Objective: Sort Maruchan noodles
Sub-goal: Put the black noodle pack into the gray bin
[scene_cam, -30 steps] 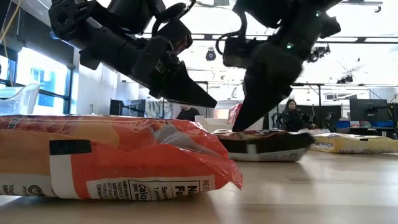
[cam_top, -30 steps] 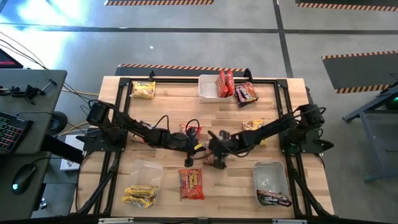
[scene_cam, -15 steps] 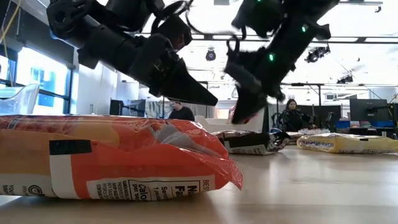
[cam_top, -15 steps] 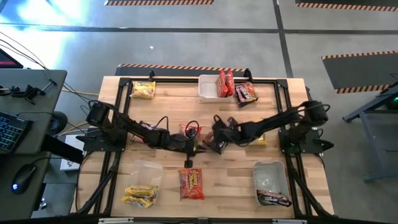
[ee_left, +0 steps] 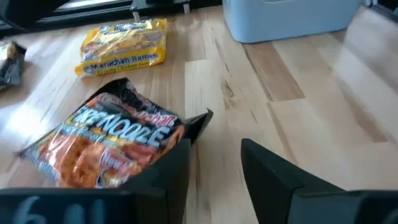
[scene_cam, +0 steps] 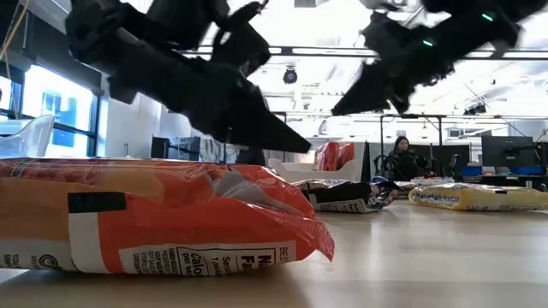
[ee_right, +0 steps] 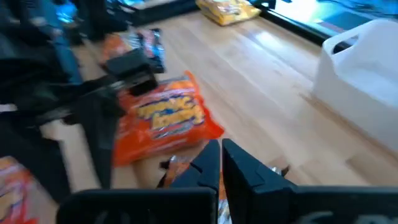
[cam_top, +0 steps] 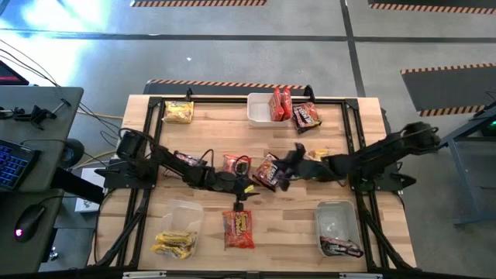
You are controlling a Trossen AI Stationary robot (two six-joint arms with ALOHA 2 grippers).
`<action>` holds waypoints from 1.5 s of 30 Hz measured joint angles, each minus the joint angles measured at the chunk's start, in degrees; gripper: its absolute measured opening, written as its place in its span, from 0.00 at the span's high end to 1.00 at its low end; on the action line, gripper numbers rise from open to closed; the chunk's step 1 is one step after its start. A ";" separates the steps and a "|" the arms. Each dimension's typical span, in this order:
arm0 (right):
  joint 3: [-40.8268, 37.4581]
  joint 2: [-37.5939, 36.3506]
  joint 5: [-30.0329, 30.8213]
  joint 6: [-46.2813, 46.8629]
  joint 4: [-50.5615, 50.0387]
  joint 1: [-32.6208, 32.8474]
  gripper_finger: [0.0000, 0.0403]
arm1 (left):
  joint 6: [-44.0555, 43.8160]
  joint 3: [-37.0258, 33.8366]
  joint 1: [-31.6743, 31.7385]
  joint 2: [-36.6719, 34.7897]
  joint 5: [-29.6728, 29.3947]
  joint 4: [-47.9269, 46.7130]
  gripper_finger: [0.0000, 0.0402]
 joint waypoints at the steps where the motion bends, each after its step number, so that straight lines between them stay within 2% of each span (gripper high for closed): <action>1: -2.73 -0.72 -0.33 0.00 4.29 0.42 1.00 | 1.12 1.43 0.00 1.34 0.00 0.08 0.65; 4: -8.89 -2.76 -0.26 -0.01 14.24 1.49 1.00 | 4.81 4.89 0.00 4.11 -0.70 -0.50 0.63; 6: -11.02 -3.98 0.44 0.00 16.66 2.01 1.00 | 7.09 7.04 0.00 5.88 -1.73 -0.21 0.62; 10: -11.69 -5.86 2.77 -1.99 16.44 3.05 1.00 | 12.03 9.87 0.00 8.54 -4.07 -0.72 0.59; 16: -11.60 -7.03 2.15 -4.11 15.84 3.23 0.99 | 18.60 13.27 0.00 11.96 -4.64 -4.64 0.56; 19: -11.60 -7.03 1.01 -5.04 14.87 3.23 0.92 | 20.33 15.30 0.35 14.32 -6.03 -5.65 0.55; 25: -11.60 -7.01 -0.29 -4.97 12.08 3.23 0.70 | 20.95 19.90 1.73 17.17 -7.34 -9.29 0.56; 30: -11.60 -7.01 -2.02 -5.09 11.60 3.23 0.58 | 19.40 21.29 3.42 17.47 -6.91 -11.89 0.67; 36: -11.60 -7.01 -3.36 -6.67 10.49 3.23 0.57 | 20.02 21.30 4.66 17.51 -3.57 -12.95 0.95; 41: -11.58 -7.01 -3.38 -13.86 6.40 4.51 0.57 | 20.50 21.10 4.70 16.44 -3.04 -15.13 0.98; 45: -11.39 -7.01 -3.25 -14.29 3.43 6.59 0.56 | 19.84 20.87 4.70 13.72 -2.56 -18.99 0.99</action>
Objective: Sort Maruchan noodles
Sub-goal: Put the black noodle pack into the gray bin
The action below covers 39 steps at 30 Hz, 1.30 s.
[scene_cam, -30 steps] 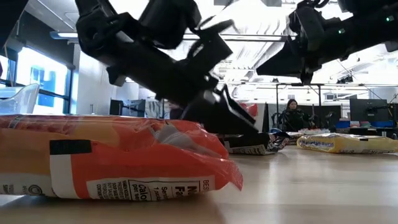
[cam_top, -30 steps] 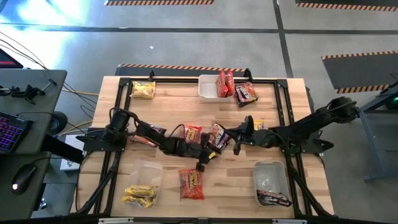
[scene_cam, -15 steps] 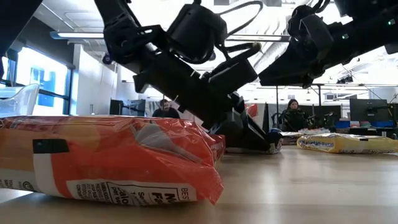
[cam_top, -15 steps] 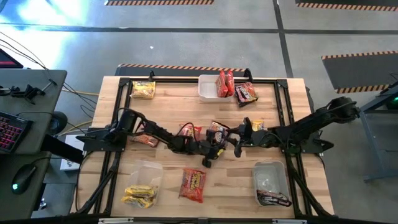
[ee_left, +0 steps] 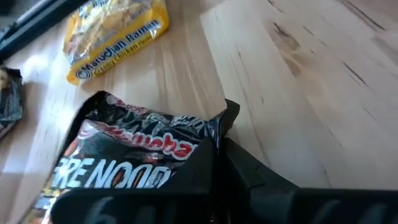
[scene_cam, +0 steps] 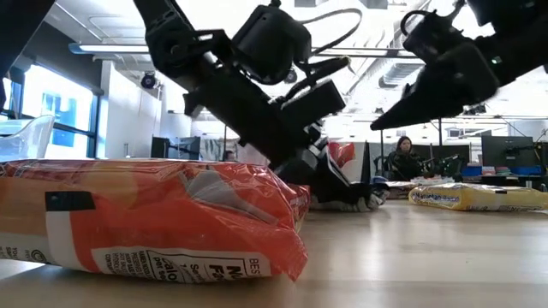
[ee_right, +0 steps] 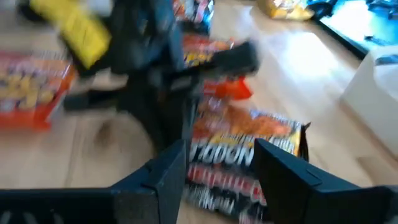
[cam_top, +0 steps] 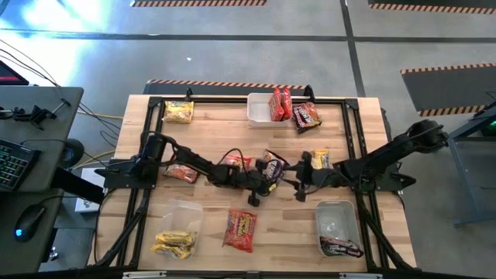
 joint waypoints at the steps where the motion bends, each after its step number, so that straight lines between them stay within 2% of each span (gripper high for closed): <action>1: 0.54 0.00 -0.41 0.20 -2.41 0.58 0.55 | -0.19 -0.02 0.01 -0.77 -0.02 -1.12 0.99; 7: 7.82 1.46 -0.89 4.49 -19.29 2.56 0.40 | -2.85 0.06 0.17 -5.60 -0.03 -4.95 1.00; 12: 10.56 5.08 0.82 -2.27 -19.82 4.18 0.26 | -5.84 0.12 0.17 -9.46 -0.04 -6.19 1.00; 15: 10.02 7.29 5.27 -6.06 -17.55 4.57 0.23 | -7.37 -0.46 0.15 -11.21 -0.04 -6.37 1.00; 19: 7.69 10.79 9.78 -9.84 -9.40 3.99 0.22 | -8.45 -0.63 0.15 -12.65 -0.09 -6.80 1.00; 24: 6.19 15.46 7.10 -10.75 2.94 0.72 0.22 | -9.16 -0.58 0.13 -13.43 -0.07 -6.55 1.00; 27: 6.10 18.00 6.90 -11.17 6.65 -1.42 0.22 | -9.40 -0.58 0.10 -13.40 -0.07 -6.73 1.00; 33: 6.04 22.96 -0.43 -11.45 14.51 -5.24 0.22 | -9.42 -0.58 -0.24 -13.41 -0.09 -6.51 1.00; 35: 6.04 23.90 -2.32 -11.68 17.08 -5.90 0.24 | -9.46 -0.58 -0.24 -13.41 -0.08 -6.82 1.00; 39: 6.04 23.92 -2.06 -12.03 18.17 -6.16 0.34 | -9.87 -0.58 -0.24 -13.41 -0.09 -7.22 1.00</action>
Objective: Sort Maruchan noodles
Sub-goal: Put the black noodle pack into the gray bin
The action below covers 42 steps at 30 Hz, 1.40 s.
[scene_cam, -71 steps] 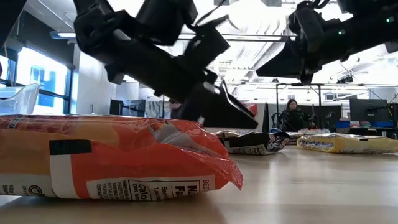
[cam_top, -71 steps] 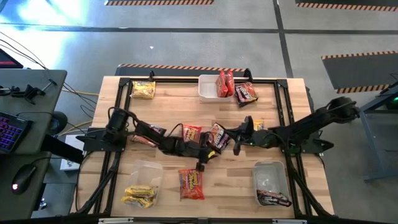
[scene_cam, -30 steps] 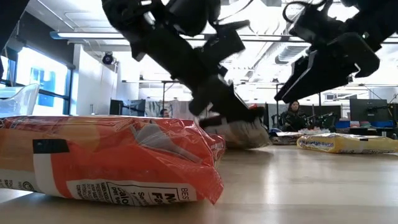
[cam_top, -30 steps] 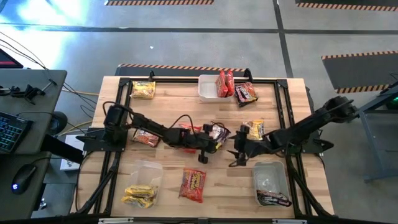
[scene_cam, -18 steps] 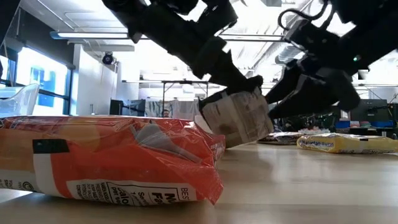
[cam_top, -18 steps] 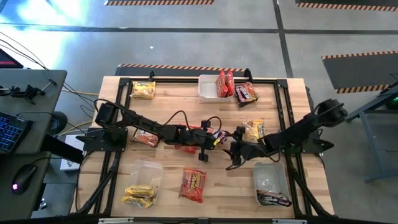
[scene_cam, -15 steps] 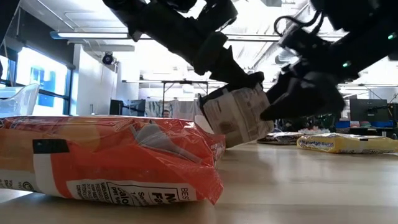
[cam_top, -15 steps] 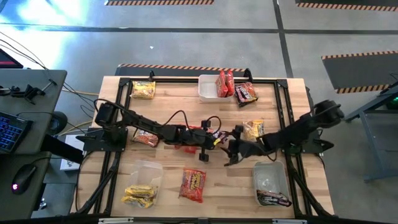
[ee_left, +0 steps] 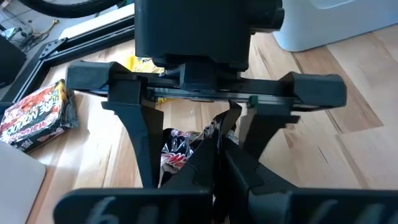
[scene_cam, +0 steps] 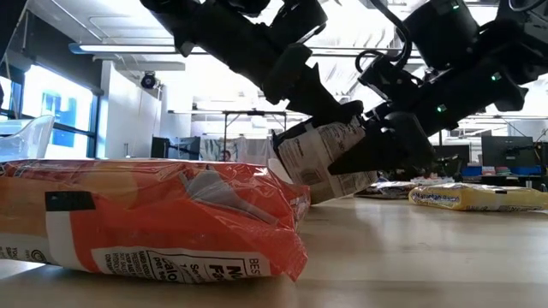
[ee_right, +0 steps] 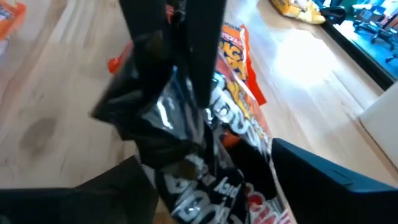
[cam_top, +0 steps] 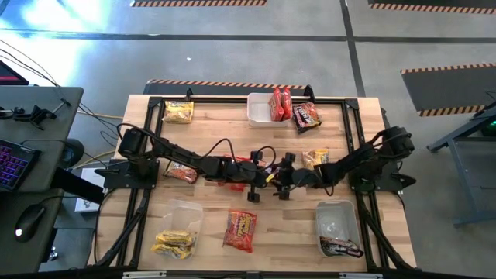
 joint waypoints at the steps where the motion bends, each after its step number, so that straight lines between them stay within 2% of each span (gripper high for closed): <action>1: 0.00 -0.07 0.29 -0.34 -0.08 0.00 0.37 | -0.03 0.00 0.00 0.00 0.00 0.04 1.00; 7: 0.00 -0.12 0.30 -1.71 -0.11 0.00 0.57 | -0.30 0.00 0.01 0.00 1.29 0.23 1.00; 11: 0.00 -0.14 -0.14 -2.24 -0.11 0.00 0.67 | -0.91 0.00 0.00 0.00 2.60 0.29 0.99; 19: 0.13 -1.12 -0.69 -3.01 -1.52 0.00 0.77 | -2.14 0.00 0.22 -2.57 3.04 -4.49 0.85; 22: 0.97 -3.64 -1.67 -2.79 -5.75 0.00 0.80 | -3.08 -0.17 0.74 -4.68 4.91 -7.30 0.80; 25: 2.31 -7.46 -2.57 -2.10 -11.59 0.00 0.81 | -4.52 -4.34 1.16 -7.32 6.04 -4.24 0.76; 28: 4.13 -11.69 -3.89 0.08 -20.31 0.00 0.82 | -7.05 -11.66 1.78 -10.63 5.93 4.50 0.73; 31: 7.74 -15.74 -6.62 3.42 -31.60 0.00 0.82 | -8.38 -20.50 2.34 -14.58 5.41 18.26 0.73; 35: 17.48 -18.16 -10.22 8.43 -52.64 0.00 0.82 | -8.42 -30.26 3.40 -19.48 5.35 36.18 0.73; 37: 24.41 -17.88 -12.10 12.13 -65.46 0.00 0.82 | -8.48 -33.39 4.16 -21.37 5.25 40.00 0.72; 42: 41.80 -13.39 -19.65 23.58 -91.89 0.84 0.82 | -9.94 -37.94 5.94 -25.50 3.64 40.42 0.72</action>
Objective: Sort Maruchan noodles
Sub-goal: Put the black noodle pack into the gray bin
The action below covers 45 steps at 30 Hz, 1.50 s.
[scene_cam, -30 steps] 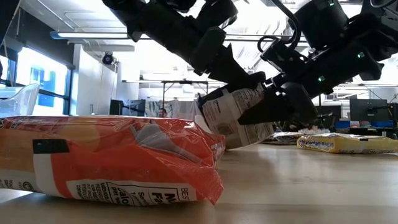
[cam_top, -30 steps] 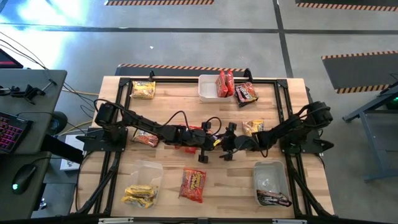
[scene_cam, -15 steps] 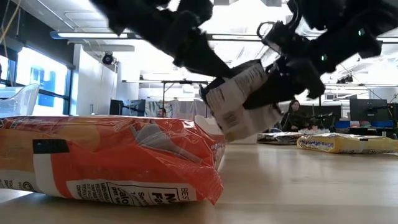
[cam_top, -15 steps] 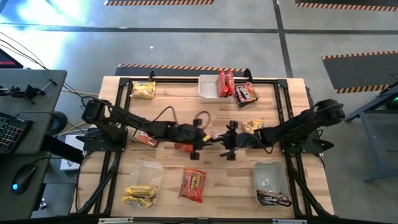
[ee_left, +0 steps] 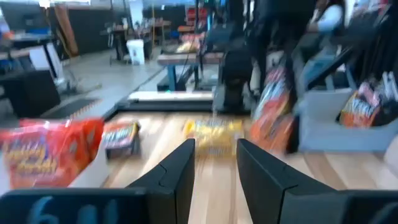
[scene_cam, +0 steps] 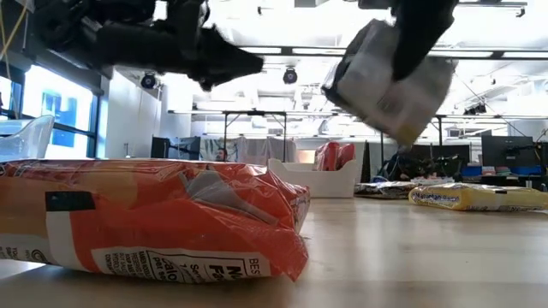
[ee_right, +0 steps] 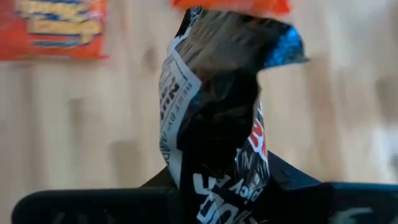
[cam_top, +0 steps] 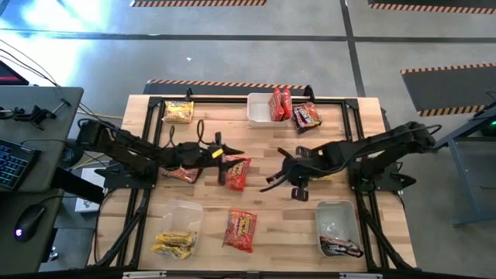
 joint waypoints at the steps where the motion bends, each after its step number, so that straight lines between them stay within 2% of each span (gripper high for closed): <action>1: 2.82 0.98 -1.11 2.24 -3.70 0.59 0.82 | -0.14 -0.43 0.18 -0.35 0.05 -0.17 0.72; 4: 9.10 3.48 -2.82 8.88 -15.99 3.37 0.82 | -1.16 -1.16 0.23 -0.61 0.13 -0.01 0.72; 9: 13.47 5.44 -9.35 23.61 -26.89 10.52 0.82 | -1.11 -1.08 0.23 -0.14 0.21 -0.15 0.72; 12: 12.91 5.31 -13.90 32.72 -27.42 15.81 0.82 | -1.10 -1.08 0.23 -0.14 0.21 -0.76 0.72; 20: 8.05 5.35 -16.57 47.11 -23.73 29.12 0.82 | -1.19 -1.08 0.23 -0.14 0.21 -0.75 0.72; 26: 1.48 5.40 -19.26 50.80 -17.54 33.28 0.82 | -1.60 -1.08 0.23 -0.14 0.21 -0.74 0.72; 33: -5.17 5.39 -20.15 50.82 -7.31 33.85 0.82 | -1.60 -1.08 0.23 -0.14 0.21 -0.74 0.72; 45: -10.63 5.38 -23.70 48.14 -3.72 33.85 0.80 | -1.58 -1.08 0.23 -0.11 0.19 -1.02 0.72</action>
